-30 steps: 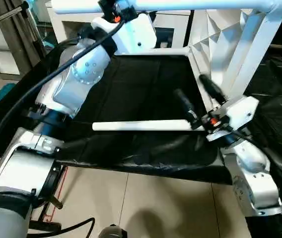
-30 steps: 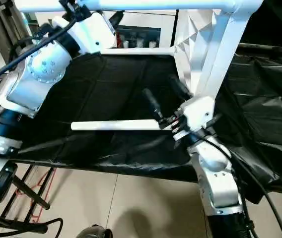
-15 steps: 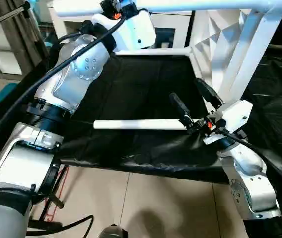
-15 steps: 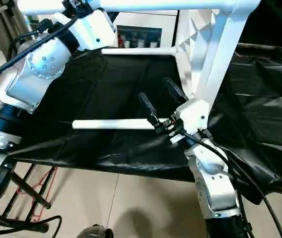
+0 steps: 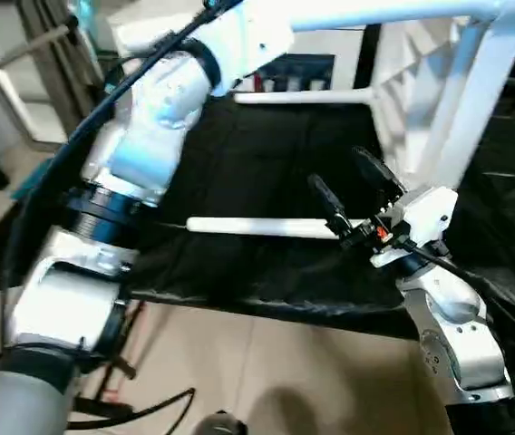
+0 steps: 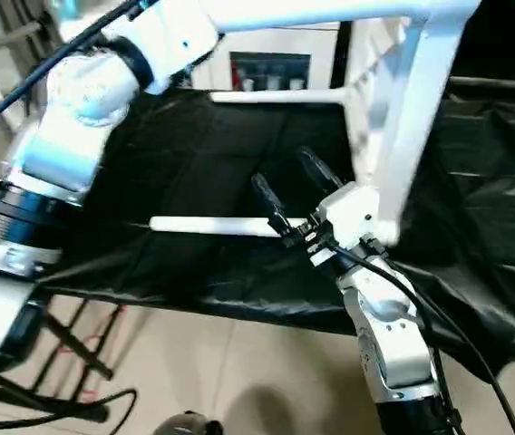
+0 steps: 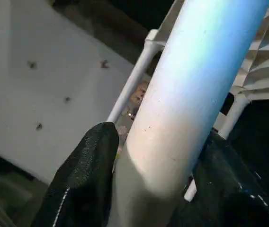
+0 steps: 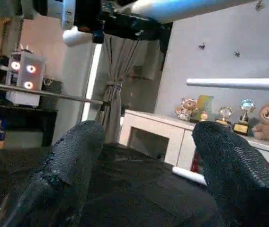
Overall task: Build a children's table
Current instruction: Flip table
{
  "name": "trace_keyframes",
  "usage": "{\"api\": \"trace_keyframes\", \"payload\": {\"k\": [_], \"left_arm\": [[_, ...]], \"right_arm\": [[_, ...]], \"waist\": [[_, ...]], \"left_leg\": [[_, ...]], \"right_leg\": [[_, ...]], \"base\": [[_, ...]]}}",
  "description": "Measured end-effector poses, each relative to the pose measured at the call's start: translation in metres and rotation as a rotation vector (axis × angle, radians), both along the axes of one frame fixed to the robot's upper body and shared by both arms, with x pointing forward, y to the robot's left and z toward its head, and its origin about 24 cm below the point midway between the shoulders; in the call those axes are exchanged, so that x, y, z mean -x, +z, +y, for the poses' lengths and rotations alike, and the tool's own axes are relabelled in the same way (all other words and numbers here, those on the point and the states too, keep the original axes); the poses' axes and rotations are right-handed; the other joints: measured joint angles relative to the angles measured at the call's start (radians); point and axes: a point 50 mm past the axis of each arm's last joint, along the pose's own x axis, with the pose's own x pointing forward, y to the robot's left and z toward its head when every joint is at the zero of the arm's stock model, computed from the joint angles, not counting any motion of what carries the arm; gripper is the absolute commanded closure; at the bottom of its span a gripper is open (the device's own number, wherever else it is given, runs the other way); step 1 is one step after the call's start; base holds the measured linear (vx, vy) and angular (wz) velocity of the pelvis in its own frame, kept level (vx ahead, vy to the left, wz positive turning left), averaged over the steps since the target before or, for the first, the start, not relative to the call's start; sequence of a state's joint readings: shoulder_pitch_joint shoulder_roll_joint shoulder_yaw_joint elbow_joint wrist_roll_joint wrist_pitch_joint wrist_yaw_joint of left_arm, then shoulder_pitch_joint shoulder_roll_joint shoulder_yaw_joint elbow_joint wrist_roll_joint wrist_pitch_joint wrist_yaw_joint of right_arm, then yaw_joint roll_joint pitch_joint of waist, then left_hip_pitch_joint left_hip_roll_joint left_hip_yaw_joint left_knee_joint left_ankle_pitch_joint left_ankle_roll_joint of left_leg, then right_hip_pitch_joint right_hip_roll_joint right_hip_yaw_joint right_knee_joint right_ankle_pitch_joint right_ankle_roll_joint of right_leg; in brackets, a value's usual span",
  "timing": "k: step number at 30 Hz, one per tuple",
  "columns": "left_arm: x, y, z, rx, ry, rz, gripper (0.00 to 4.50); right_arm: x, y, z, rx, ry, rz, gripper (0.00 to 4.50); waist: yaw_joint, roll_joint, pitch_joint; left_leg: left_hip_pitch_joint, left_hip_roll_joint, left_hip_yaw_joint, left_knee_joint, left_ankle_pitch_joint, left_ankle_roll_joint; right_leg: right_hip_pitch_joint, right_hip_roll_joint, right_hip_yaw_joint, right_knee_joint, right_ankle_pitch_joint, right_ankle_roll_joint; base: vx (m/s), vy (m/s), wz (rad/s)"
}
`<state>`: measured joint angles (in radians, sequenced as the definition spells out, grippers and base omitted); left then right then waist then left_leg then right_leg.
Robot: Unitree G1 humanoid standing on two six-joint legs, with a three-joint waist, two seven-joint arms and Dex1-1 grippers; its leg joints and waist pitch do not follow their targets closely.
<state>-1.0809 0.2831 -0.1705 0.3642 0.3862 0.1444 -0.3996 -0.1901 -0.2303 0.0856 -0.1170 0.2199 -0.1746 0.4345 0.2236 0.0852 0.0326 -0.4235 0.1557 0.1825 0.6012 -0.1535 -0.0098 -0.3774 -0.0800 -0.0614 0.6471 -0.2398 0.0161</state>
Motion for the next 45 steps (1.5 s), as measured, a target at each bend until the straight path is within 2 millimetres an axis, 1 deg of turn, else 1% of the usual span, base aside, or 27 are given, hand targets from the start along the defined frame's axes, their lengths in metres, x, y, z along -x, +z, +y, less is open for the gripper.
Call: {"api": "trace_keyframes", "payload": {"k": [1,3,6,7,9,10,11,12,13,14,17,20,22,25,27,29,31,32,37,41,43,45], "left_arm": [[-0.001,0.003,0.002,0.026,0.008,0.006,2.26],[-0.002,0.007,0.004,0.089,0.023,0.021,2.26],[-0.004,0.013,0.011,0.228,0.053,0.043,2.26],[-0.005,0.014,0.015,0.290,0.064,0.051,2.26],[-0.007,0.014,0.022,0.394,0.072,0.075,2.26],[-0.008,0.013,0.027,0.452,0.084,0.093,2.26],[-0.009,0.011,0.028,0.491,0.085,0.110,2.26],[-0.009,0.009,0.029,0.516,0.089,0.121,2.26],[-0.010,0.004,0.031,0.543,0.097,0.137,2.28],[-0.010,0.002,0.034,0.562,0.105,0.144,2.31],[-0.011,-0.005,0.042,0.585,0.131,0.153,2.35],[-0.010,-0.013,0.049,0.593,0.158,0.147,2.41],[-0.009,-0.016,0.052,0.593,0.167,0.145,2.46],[-0.006,-0.020,0.056,0.584,0.174,0.136,2.50],[-0.006,-0.021,0.059,0.579,0.179,0.134,2.56],[-0.005,-0.023,0.061,0.567,0.179,0.125,2.57],[-0.003,-0.024,0.061,0.555,0.170,0.117,2.61],[-0.002,-0.024,0.062,0.550,0.166,0.111,2.63],[0.002,-0.025,0.062,0.530,0.149,0.090,2.68],[0.003,-0.025,0.064,0.515,0.141,0.083,2.71],[0.004,-0.027,0.067,0.510,0.150,0.081,2.72],[0.005,-0.027,0.068,0.509,0.149,0.080,2.73]], "right_arm": [[0.000,0.000,0.000,0.004,0.001,0.001,1.02],[0.000,-0.001,-0.001,0.013,0.004,0.003,1.02],[0.001,-0.004,-0.002,0.016,0.007,0.031,1.02],[0.001,-0.008,-0.003,0.012,0.006,0.059,1.02],[0.002,-0.016,-0.004,-0.027,0.009,0.133,0.74],[0.002,-0.020,-0.004,-0.052,0.011,0.168,0.67],[0.002,-0.021,-0.005,-0.083,0.011,0.186,0.67],[0.002,-0.021,-0.006,-0.109,0.011,0.198,0.54],[0.001,-0.021,-0.010,-0.150,-0.005,0.211,0.41],[0.001,-0.021,-0.014,-0.170,-0.026,0.214,0.30],[-0.003,-0.023,-0.033,-0.223,-0.153,0.225,0.10],[-0.006,-0.027,-0.047,-0.275,-0.271,0.253,0.00],[-0.009,-0.026,-0.054,-0.311,-0.337,0.258,0.00],[-0.016,-0.024,-0.062,-0.329,-0.408,0.269,0.00],[-0.020,-0.026,-0.063,-0.324,-0.427,0.287,0.00],[-0.026,-0.030,-0.062,-0.319,-0.436,0.325,0.00],[-0.037,-0.033,-0.061,-0.320,-0.437,0.366,0.00],[-0.046,-0.034,-0.059,-0.321,-0.434,0.390,0.00],[-0.090,-0.028,-0.051,-0.299,-0.403,0.462,0.00],[-0.106,-0.028,-0.045,-0.261,-0.387,0.497,0.00],[-0.115,-0.032,-0.041,-0.247,-0.366,0.548,0.00],[-0.119,-0.031,-0.039,-0.243,-0.341,0.560,0.28]], "waist": [[0.000,0.002,-0.001],[-0.001,0.003,-0.001],[-0.001,0.005,-0.003],[-0.001,0.005,-0.003],[-0.001,0.003,-0.002],[-0.001,0.003,-0.001],[-0.001,0.003,-0.001],[0.000,-0.002,0.002],[-0.001,-0.011,0.006],[-0.001,-0.015,0.007],[-0.002,-0.020,0.007],[-0.005,-0.026,0.008],[-0.005,-0.031,0.012],[-0.010,-0.038,0.015],[-0.013,-0.040,0.016],[-0.019,-0.041,0.016],[-0.025,-0.042,0.016],[-0.029,-0.042,0.016],[-0.033,-0.044,0.017],[-0.029,-0.053,0.017],[-0.032,-0.058,0.017],[-0.031,-0.064,0.017]], "left_leg": [[0.000,0.000,0.000,-0.001,0.000,0.000],[-0.002,0.000,0.000,-0.002,0.000,0.000],[-0.003,0.000,0.000,-0.002,0.001,0.002],[-0.004,0.000,0.000,-0.002,0.002,0.002],[-0.006,0.000,0.000,-0.002,0.003,0.004],[-0.009,0.000,0.000,-0.001,0.004,0.006],[-0.012,0.000,0.000,0.000,0.004,0.007],[-0.014,0.001,0.000,0.000,0.005,0.008],[-0.017,0.001,0.000,0.001,0.006,0.010],[-0.018,0.001,0.000,0.002,0.008,0.012],[-0.021,0.000,0.001,0.006,0.006,0.016],[-0.021,0.000,0.002,0.006,0.006,0.016],[-0.021,0.000,0.002,0.005,0.006,0.016],[-0.021,0.000,0.002,0.005,0.006,0.015],[-0.021,0.000,0.003,0.005,0.006,0.015],[-0.021,0.000,0.004,0.005,0.006,0.015],[-0.021,0.000,0.005,0.004,0.006,0.015],[-0.020,0.000,0.006,0.004,0.006,0.015],[-0.020,0.000,0.013,0.004,0.006,0.015],[-0.020,0.000,0.016,0.004,0.007,0.016],[-0.021,0.000,0.018,0.005,0.010,0.021],[-0.022,0.000,0.018,0.005,0.011,0.024]], "right_leg": [[-0.001,0.000,0.000,0.000,0.000,0.000],[-0.004,0.000,0.000,0.001,0.000,0.000],[-0.005,0.000,0.000,0.001,0.000,0.000],[-0.005,0.000,-0.001,0.000,0.000,0.001],[-0.006,0.000,-0.001,0.000,-0.001,0.001],[-0.008,0.000,-0.002,0.000,-0.001,0.001],[-0.010,0.000,-0.002,0.000,0.000,0.000],[-0.012,0.000,-0.002,0.000,0.000,0.000],[-0.013,0.000,-0.003,0.000,0.000,0.000],[-0.014,0.000,-0.003,0.000,0.000,0.000],[-0.014,-0.002,-0.002,-0.002,0.000,0.000],[-0.014,-0.003,-0.002,-0.002,0.001,0.001],[-0.015,-0.003,-0.002,-0.001,0.002,0.003],[-0.015,-0.003,-0.003,-0.001,0.004,0.004],[-0.015,-0.003,-0.003,-0.001,0.005,0.004],[-0.016,-0.004,-0.003,-0.001,0.006,0.004],[-0.016,-0.005,-0.003,-0.001,0.007,0.004],[-0.017,-0.006,-0.003,-0.001,0.008,0.004],[-0.019,-0.011,-0.004,0.000,0.010,0.005],[-0.020,-0.011,-0.004,-0.001,0.010,0.005],[-0.022,-0.012,-0.003,-0.001,0.010,0.005],[-0.022,-0.012,-0.003,-0.001,0.010,0.005]], "base": [[0.000,0.000,0.00],[0.000,0.000,0.00],[0.000,0.000,0.00],[0.000,0.000,0.00],[0.000,0.000,0.00],[0.000,0.000,0.00],[0.000,0.000,0.00],[0.000,0.000,0.00],[0.000,0.000,0.00],[0.000,0.000,0.00],[0.000,0.000,0.00],[0.000,0.000,0.00],[0.000,0.000,0.00],[0.000,0.000,0.00],[0.000,0.000,0.00],[0.000,0.000,0.00],[0.000,0.000,0.00],[0.000,0.000,0.00],[0.000,0.000,0.00],[0.000,0.000,0.00],[0.000,0.000,0.00],[0.000,0.000,0.00]]}}
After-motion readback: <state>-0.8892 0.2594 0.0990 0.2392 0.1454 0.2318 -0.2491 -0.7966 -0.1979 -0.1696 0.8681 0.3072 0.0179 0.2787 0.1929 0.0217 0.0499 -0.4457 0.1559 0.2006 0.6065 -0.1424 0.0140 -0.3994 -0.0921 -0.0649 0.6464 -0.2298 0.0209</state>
